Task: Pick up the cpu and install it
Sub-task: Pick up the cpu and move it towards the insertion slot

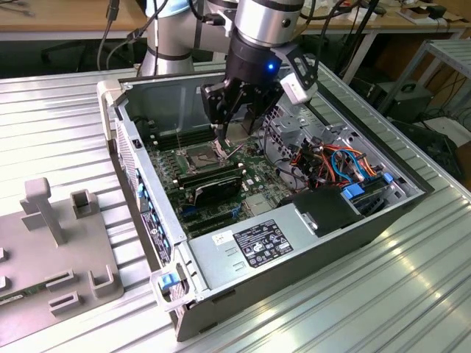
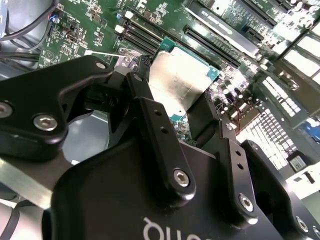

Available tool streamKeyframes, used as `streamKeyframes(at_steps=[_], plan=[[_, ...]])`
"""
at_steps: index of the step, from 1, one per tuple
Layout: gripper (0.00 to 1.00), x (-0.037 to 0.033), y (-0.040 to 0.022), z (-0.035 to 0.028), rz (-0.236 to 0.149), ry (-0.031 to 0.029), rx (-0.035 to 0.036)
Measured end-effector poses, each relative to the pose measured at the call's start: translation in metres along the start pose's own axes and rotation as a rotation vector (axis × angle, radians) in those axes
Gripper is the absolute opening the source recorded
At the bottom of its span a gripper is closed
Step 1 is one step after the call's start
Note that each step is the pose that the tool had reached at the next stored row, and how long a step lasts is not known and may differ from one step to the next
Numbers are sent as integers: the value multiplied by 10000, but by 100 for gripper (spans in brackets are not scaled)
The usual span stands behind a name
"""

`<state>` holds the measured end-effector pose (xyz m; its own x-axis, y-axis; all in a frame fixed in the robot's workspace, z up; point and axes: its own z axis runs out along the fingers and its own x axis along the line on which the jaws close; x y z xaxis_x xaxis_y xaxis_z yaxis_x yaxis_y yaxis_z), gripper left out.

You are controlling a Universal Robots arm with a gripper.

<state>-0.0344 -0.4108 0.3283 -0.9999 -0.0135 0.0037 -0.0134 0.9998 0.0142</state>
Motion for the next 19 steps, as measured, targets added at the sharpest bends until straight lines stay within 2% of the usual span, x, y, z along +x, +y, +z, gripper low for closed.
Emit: streamKeyframes(at_steps=[4, 6, 10, 13, 19], plan=[[55, -5, 47, 100, 0, 1, -1], [55, -6, 66, 131, 0, 3, 1], [55, -13, 154, 232, -1, 8, 1], [55, -20, 243, 306, -1, 12, 0], [55, -26, 360, 393, 0, 14, -1]])
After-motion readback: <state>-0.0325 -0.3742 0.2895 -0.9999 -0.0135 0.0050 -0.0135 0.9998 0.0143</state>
